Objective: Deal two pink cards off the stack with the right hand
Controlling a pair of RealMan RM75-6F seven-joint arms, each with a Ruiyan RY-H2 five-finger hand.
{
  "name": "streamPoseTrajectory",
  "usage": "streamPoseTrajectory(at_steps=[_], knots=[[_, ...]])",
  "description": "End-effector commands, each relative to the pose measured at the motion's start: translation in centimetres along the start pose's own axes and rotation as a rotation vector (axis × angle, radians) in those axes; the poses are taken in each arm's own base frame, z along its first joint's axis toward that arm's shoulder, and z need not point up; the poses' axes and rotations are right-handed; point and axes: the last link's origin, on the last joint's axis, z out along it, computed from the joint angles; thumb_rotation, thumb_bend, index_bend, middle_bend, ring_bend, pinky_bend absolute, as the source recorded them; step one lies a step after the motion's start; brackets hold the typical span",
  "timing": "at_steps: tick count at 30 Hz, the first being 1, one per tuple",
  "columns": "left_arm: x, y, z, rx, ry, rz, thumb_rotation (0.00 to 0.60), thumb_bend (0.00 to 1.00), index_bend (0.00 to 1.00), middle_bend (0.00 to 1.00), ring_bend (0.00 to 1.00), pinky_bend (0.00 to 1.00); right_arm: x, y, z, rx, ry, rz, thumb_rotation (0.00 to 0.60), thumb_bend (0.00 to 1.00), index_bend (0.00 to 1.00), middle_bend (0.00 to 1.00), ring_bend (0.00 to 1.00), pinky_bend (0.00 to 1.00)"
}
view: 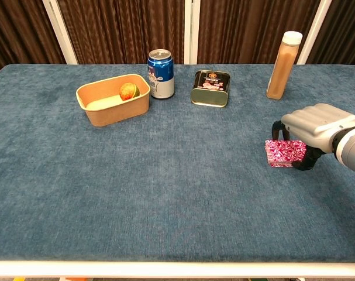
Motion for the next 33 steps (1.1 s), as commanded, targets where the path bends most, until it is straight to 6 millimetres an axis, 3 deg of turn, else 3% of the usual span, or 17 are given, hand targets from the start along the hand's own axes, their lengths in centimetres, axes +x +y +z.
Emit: streamPoseTrajectory(at_steps=[1,26,33], knots=[[0.1,0.0,0.0,0.002,0.000,-0.005,0.600,0.01,0.19,0.17,0.05,0.19,0.0,0.0,0.0,0.000,-0.001,-0.001,0.600,0.22,0.30,0.32,0.86,0.97],[0.0,-0.1,0.0,-0.004,-0.009,-0.018,0.600,0.01,0.19,0.17,0.05,0.19,1.6,0.1,-0.4,0.009,0.054,0.021,0.600,0.24,0.37,0.37,0.86,0.97],[0.4,-0.1,-0.1,-0.004,0.002,-0.015,0.600,0.01,0.19,0.17,0.05,0.19,3.4,-1.9,-0.3,0.053,0.091,0.013,0.600,0.24,0.38,0.37,0.86,0.97]])
